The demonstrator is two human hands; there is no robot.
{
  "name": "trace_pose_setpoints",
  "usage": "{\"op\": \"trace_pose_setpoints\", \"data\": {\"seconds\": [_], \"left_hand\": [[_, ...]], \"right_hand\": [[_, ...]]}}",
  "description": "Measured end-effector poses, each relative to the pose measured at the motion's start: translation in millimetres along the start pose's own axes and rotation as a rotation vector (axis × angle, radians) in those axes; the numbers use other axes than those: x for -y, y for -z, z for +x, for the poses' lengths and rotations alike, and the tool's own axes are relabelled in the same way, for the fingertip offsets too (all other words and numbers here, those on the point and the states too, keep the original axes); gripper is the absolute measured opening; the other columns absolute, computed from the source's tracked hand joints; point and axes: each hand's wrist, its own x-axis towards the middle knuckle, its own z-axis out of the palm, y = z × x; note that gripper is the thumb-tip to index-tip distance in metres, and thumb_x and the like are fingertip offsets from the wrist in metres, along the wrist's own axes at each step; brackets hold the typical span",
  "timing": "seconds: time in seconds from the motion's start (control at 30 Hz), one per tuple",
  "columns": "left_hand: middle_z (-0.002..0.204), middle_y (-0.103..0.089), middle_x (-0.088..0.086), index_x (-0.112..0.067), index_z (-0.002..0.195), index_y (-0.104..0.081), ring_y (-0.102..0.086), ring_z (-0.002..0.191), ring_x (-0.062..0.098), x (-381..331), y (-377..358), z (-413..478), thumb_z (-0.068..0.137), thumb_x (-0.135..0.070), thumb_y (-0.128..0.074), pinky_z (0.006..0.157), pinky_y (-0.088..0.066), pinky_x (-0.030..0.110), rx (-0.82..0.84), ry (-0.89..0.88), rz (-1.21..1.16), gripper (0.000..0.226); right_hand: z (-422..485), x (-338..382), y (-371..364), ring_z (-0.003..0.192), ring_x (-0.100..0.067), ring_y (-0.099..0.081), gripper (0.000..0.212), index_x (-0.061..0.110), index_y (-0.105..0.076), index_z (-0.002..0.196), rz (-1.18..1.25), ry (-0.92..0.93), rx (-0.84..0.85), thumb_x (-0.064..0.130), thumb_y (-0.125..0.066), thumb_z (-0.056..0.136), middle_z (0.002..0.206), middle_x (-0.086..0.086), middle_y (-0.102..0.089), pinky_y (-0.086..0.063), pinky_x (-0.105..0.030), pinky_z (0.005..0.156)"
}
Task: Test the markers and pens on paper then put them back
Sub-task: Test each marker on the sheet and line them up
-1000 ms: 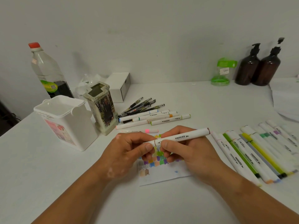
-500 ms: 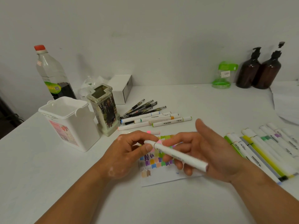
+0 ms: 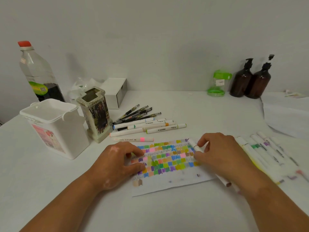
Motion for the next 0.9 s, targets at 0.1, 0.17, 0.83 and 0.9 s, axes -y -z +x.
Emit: {"op": "trace_pose_setpoints", "data": {"seconds": [0.1,0.17,0.83,0.9], "left_hand": [[0.101,-0.055,-0.034,-0.048,0.105,-0.066,-0.048,0.1,-0.015,1,1,1,0.066,-0.069,-0.063,0.068,-0.046,0.006,0.006,-0.004,0.021,0.045],[0.101,-0.054,-0.035,-0.05,0.101,-0.065,-0.048,0.099,-0.016,2,2,1,0.065,-0.069,-0.063,0.068,-0.046,0.005,0.011,0.0,0.006,0.042],[0.099,-0.058,-0.032,-0.046,0.108,-0.067,-0.049,0.098,-0.013,14,2,3,0.075,-0.056,-0.077,0.074,-0.047,0.009,0.006,0.033,-0.038,0.036],[0.1,-0.058,-0.032,-0.044,0.11,-0.067,-0.048,0.099,-0.013,14,2,3,0.076,-0.056,-0.077,0.074,-0.047,0.008,0.006,0.029,-0.034,0.037]], "right_hand": [[2,-12,3,0.079,-0.008,-0.055,0.022,0.032,-0.064,0.086,-0.067,-0.078,0.015,0.045,-0.078,0.073,0.082,0.015,-0.058,-0.048,-0.029,0.065],[2,-14,5,0.076,-0.008,-0.056,0.022,0.03,-0.065,0.083,-0.088,-0.11,0.008,0.041,-0.08,0.07,0.08,0.011,-0.062,-0.053,-0.03,0.066],[46,117,-63,0.092,-0.021,-0.064,0.019,0.029,-0.07,0.114,-0.245,0.573,-0.012,0.028,-0.058,0.099,0.104,0.0,-0.072,-0.054,-0.034,0.079],[48,120,-67,0.089,-0.022,-0.063,0.015,0.027,-0.07,0.108,-0.282,0.577,0.002,0.028,-0.057,0.099,0.099,-0.001,-0.071,-0.056,-0.035,0.077]]}}
